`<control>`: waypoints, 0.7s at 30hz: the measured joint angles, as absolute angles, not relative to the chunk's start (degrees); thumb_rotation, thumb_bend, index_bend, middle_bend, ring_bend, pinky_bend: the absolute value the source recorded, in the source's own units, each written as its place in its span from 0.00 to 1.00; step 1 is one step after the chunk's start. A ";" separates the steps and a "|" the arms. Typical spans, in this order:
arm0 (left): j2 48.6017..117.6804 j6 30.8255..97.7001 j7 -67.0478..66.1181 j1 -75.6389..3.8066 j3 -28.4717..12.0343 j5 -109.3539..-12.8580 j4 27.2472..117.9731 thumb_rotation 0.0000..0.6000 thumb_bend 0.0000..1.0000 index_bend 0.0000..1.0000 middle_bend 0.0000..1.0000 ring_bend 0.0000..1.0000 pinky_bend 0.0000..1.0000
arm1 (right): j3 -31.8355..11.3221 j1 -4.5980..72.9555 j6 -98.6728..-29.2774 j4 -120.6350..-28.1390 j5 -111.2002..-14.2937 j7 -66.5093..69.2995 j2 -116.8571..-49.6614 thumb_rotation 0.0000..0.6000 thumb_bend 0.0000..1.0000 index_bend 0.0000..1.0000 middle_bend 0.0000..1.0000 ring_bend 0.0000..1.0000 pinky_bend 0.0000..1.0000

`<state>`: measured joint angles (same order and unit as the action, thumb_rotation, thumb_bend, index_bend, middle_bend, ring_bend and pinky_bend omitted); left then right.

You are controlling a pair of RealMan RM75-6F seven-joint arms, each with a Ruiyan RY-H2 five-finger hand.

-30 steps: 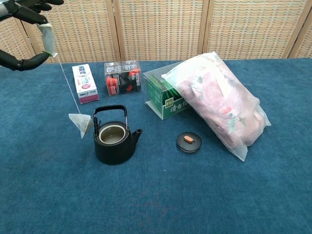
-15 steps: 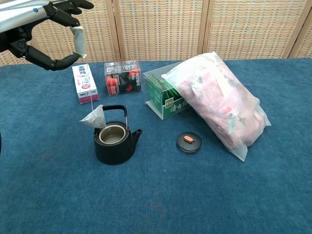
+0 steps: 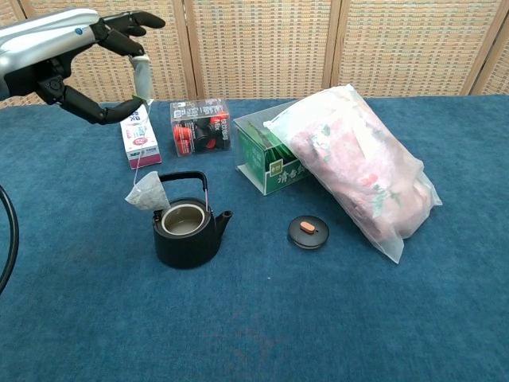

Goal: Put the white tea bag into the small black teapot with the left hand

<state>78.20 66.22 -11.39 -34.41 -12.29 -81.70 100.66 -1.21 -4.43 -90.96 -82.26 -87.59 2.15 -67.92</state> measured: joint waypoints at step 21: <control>79.86 65.88 -13.43 -36.90 -11.84 -81.67 101.49 1.00 0.47 0.62 0.00 0.00 0.00 | -1.24 -4.97 -91.07 -81.37 -87.05 3.12 -68.15 1.00 0.07 0.09 0.15 0.01 0.09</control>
